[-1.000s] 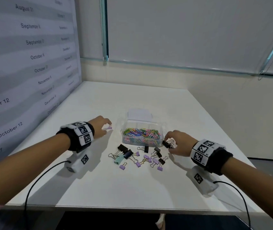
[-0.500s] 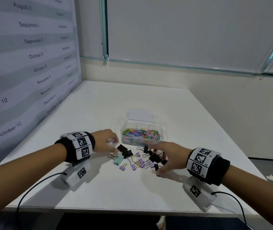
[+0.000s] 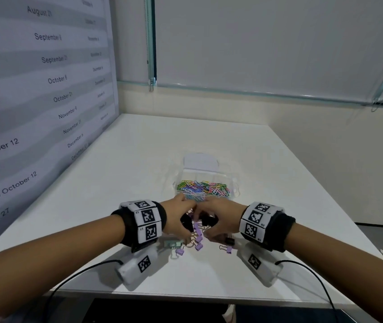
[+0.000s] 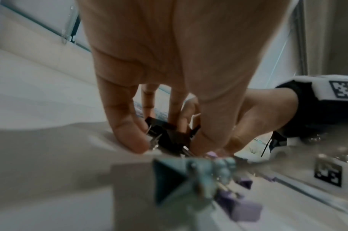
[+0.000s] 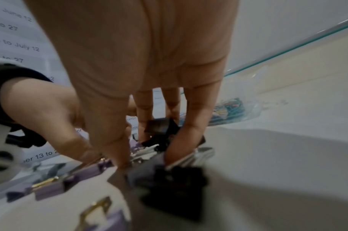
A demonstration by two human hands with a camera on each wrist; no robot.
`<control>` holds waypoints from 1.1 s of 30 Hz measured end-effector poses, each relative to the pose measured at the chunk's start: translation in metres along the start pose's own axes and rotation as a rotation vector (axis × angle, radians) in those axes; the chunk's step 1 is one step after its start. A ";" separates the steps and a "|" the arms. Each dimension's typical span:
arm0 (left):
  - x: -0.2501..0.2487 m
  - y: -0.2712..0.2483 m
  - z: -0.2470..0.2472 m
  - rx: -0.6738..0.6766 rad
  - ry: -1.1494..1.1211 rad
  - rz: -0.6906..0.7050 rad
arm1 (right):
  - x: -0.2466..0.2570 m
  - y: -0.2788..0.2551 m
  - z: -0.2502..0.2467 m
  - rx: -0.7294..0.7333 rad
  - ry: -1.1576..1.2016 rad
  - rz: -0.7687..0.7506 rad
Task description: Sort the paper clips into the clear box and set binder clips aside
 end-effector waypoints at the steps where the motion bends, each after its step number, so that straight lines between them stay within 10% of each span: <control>1: -0.002 0.001 0.000 -0.005 0.005 0.004 | 0.000 0.000 -0.002 -0.016 0.013 -0.004; 17: -0.001 0.007 -0.014 -0.038 0.102 0.078 | -0.023 -0.002 -0.084 -0.197 0.218 0.167; 33: 0.021 0.021 -0.057 -0.053 -0.465 0.092 | -0.081 0.070 -0.105 -0.329 0.129 0.292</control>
Point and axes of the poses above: each hand's wrist, its own y-axis towards the middle knuckle, its own z-axis out of the palm, x = y × z, the point moved 6 cm from there along y, towards the middle knuckle
